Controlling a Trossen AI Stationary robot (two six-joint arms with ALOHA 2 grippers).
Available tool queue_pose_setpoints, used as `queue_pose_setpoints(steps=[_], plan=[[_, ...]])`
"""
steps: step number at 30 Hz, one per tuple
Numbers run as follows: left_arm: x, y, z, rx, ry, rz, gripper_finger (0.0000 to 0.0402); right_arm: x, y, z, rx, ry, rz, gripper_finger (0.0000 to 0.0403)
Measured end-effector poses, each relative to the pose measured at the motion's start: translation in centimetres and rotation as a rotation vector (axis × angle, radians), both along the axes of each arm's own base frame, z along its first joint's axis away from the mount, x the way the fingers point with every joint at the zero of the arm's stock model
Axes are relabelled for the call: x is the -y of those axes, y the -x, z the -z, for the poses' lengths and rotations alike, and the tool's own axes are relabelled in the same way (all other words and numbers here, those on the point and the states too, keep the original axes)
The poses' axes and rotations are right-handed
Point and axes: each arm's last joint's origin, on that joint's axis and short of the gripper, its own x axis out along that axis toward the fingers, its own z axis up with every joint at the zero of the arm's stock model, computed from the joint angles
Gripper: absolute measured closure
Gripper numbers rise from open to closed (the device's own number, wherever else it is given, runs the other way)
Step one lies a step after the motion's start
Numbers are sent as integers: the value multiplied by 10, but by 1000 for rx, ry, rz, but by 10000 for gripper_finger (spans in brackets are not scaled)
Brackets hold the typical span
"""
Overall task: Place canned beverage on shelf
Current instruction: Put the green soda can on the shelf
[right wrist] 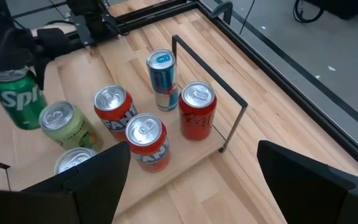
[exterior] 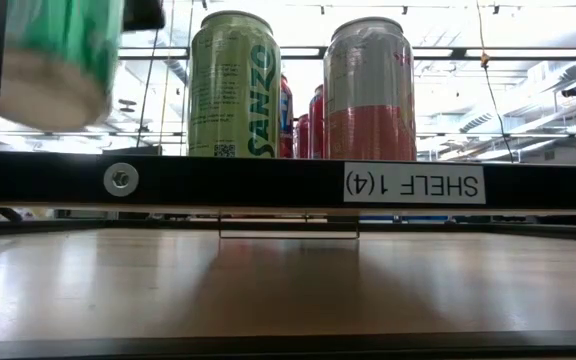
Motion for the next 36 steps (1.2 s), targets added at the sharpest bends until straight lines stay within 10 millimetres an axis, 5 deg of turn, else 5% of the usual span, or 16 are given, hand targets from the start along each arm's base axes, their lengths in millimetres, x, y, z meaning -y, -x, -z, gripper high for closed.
queue_pose_setpoints(steps=[13, 36], plan=[[19, -31, -31, 44, 6, 25, 83, -2, -3, -3, 34, -3, -17, 41], [40, -69, -13, 120, -105, 124, 83, -2, -3, -3, 32, -19, -30, 41]])
